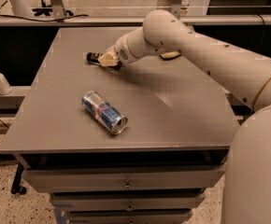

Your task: Pick rxbar chocolate

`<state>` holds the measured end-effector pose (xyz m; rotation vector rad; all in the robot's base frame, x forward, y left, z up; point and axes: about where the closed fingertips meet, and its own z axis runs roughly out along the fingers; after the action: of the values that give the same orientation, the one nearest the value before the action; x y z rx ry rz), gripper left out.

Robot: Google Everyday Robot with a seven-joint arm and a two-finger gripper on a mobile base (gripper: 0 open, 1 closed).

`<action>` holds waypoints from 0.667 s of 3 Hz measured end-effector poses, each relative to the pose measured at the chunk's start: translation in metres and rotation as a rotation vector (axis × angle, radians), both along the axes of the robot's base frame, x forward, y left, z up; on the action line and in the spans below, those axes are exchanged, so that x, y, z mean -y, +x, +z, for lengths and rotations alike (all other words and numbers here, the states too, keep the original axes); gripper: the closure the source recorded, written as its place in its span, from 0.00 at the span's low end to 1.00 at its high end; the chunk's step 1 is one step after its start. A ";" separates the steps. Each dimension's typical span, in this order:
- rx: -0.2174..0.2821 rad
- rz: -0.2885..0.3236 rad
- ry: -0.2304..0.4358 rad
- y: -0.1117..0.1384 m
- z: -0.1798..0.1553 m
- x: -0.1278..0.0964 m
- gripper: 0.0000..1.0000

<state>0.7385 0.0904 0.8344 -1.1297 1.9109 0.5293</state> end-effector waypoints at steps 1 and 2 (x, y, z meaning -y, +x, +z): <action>0.000 0.000 0.000 0.000 0.000 0.000 1.00; 0.000 0.000 0.000 0.000 0.000 0.000 1.00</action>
Offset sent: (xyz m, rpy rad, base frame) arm 0.0204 0.0498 0.1969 0.0629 -0.3704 0.1456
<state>0.7386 0.0904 0.8346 -1.1299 1.9105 0.5292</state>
